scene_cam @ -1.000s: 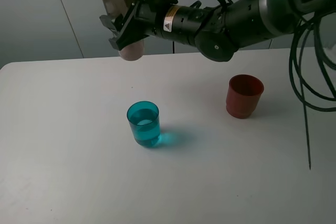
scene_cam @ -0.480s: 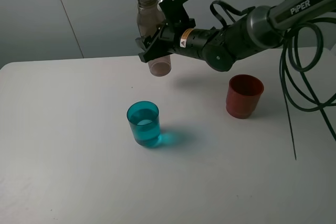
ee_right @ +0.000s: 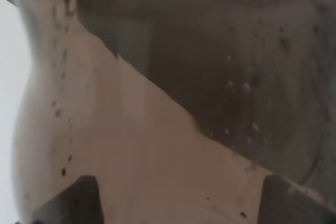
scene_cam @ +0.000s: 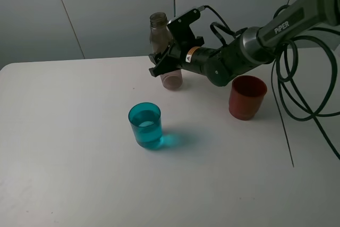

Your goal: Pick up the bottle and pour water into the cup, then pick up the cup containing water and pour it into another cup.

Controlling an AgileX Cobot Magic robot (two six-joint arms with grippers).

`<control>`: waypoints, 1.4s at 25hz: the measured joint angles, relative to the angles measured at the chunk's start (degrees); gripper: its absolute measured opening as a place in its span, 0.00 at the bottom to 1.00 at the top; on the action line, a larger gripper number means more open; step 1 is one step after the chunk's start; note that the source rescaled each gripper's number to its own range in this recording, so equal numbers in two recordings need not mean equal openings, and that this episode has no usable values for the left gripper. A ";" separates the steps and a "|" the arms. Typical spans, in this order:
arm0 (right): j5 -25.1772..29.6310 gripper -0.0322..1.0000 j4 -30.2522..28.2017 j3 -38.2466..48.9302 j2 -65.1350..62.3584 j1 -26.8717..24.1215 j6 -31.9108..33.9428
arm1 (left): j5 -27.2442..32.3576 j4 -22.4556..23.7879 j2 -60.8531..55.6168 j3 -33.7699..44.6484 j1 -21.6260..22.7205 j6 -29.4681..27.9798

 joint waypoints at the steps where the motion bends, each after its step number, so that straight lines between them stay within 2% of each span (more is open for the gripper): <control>1: -0.27 0.03 0.28 0.00 0.49 0.00 -0.12 | 0.00 0.00 0.00 0.00 0.00 0.00; 10: -5.35 0.03 2.34 -0.34 2.43 -0.92 -0.35 | 0.00 0.00 0.00 0.00 0.00 0.00; 18: -6.17 0.03 6.16 -0.42 2.93 -3.09 -0.35 | 0.00 0.00 0.00 0.00 0.00 0.00; 27: -6.17 0.04 6.31 -0.42 2.93 -3.20 -0.35 | 0.00 0.00 0.00 0.00 0.00 0.00; 28: -6.17 0.20 6.31 -0.42 2.93 -3.20 -0.21 | 0.00 0.00 0.00 0.00 0.00 0.00; 29: -6.17 0.58 6.31 -0.42 3.03 -3.20 -0.21 | 0.00 0.00 0.00 0.00 0.00 0.00; 30: -6.17 0.82 6.31 -0.42 3.02 -3.20 -0.21 | 0.00 0.00 0.00 0.00 0.00 0.00; 31: -6.17 0.91 6.31 -0.42 3.02 -3.20 -0.21 | 0.00 0.00 0.00 0.00 0.00 0.00; 32: -6.17 0.95 6.31 -0.42 3.02 -3.20 -0.21 | 0.00 0.00 0.00 0.00 0.00 0.00; 35: -4.92 0.99 6.31 -0.42 1.71 -3.20 -0.21 | 0.00 0.00 0.00 0.00 0.00 0.00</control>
